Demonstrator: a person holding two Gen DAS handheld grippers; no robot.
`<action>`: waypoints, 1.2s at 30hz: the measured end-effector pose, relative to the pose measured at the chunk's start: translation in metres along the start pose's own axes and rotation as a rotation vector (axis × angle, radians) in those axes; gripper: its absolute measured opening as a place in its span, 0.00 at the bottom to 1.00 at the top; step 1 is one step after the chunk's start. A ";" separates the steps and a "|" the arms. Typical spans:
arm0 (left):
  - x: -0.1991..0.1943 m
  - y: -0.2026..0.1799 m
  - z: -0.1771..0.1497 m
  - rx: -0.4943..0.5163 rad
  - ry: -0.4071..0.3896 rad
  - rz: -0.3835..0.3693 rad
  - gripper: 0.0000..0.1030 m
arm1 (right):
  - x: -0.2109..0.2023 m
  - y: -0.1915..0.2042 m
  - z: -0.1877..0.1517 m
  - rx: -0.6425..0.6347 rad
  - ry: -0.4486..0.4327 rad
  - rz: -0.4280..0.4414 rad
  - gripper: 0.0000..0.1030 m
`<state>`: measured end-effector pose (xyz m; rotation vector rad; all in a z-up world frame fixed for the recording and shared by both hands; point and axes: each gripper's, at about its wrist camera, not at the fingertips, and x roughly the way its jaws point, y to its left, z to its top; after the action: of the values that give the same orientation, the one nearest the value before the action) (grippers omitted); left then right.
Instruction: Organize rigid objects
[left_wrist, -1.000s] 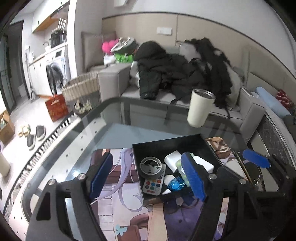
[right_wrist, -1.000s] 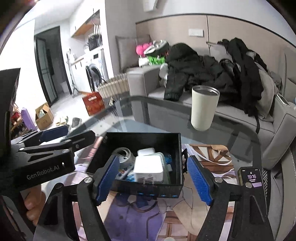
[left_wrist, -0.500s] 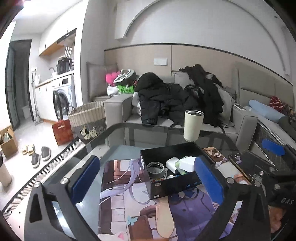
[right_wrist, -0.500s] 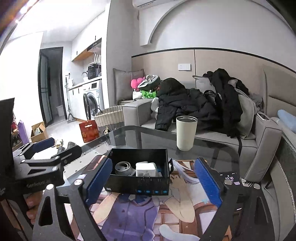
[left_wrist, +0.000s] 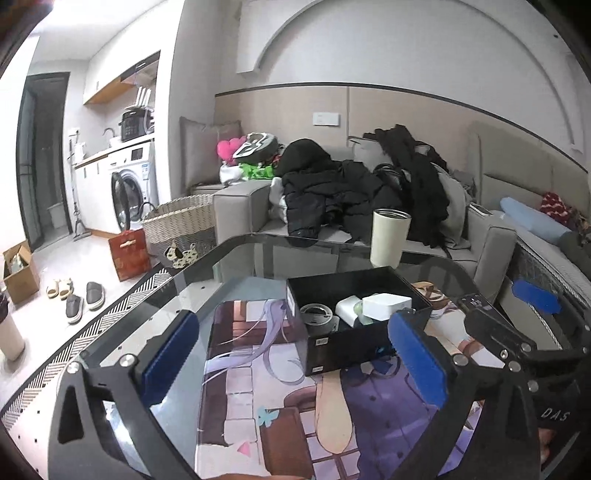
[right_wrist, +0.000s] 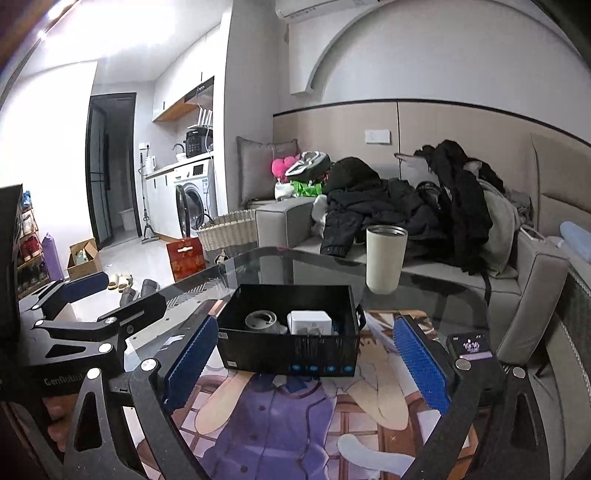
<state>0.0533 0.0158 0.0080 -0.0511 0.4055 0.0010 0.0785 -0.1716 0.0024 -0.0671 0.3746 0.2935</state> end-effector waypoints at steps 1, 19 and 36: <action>0.001 0.000 0.000 -0.004 -0.001 0.006 1.00 | 0.001 0.000 -0.001 0.003 0.001 -0.002 0.95; 0.007 -0.007 -0.005 0.001 0.022 0.001 1.00 | 0.013 -0.004 -0.009 0.007 0.038 0.002 0.95; 0.007 -0.009 -0.007 0.002 0.036 -0.005 1.00 | 0.010 -0.003 -0.011 0.005 0.053 0.007 0.95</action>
<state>0.0571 0.0065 -0.0013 -0.0506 0.4415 -0.0049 0.0846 -0.1730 -0.0118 -0.0692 0.4286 0.2978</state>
